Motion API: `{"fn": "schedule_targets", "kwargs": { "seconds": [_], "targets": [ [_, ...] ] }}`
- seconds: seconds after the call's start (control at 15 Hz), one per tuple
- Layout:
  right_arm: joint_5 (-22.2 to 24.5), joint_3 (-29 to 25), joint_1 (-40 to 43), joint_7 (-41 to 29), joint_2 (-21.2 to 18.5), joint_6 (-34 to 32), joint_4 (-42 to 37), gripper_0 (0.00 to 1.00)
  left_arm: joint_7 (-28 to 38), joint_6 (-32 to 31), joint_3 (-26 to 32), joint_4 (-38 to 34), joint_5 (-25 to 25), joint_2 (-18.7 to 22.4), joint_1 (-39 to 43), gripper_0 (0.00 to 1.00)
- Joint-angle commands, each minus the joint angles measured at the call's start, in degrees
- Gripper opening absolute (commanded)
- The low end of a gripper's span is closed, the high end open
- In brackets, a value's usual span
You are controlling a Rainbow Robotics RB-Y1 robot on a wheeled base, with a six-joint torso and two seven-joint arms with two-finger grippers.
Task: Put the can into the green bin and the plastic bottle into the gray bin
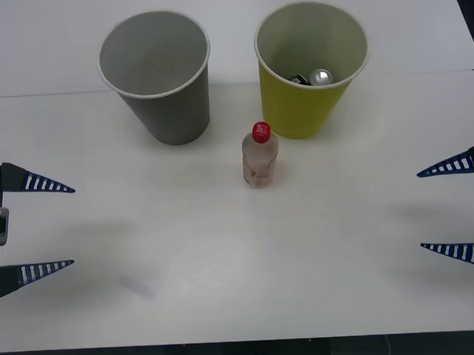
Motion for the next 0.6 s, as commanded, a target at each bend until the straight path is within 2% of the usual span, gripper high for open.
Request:
{"fn": "schedule_targets", "kwargs": {
  "seconds": [0.07,0.13,0.47,0.6],
  "targets": [
    [0.0,0.0,0.0,0.0,0.0,0.0,0.0,1.0,0.0,0.0,0.0,0.0,0.0,0.0,0.0,1.0],
    [-0.2,0.6,0.5,0.3,2.4,0.0,0.5,1.0,0.0,0.0,0.0,0.0,0.0,0.0,0.0,1.0],
    [-1.8,0.1,0.6,0.9,2.7,-0.2,0.6,1.0,0.0,0.0,0.0,0.0,0.0,0.0,0.0,1.0],
    [-3.9,0.1,1.3,0.9,3.4,-0.2,1.0,1.0,0.0,0.0,0.0,0.0,0.0,0.0,0.0,1.0]
  ]
}}
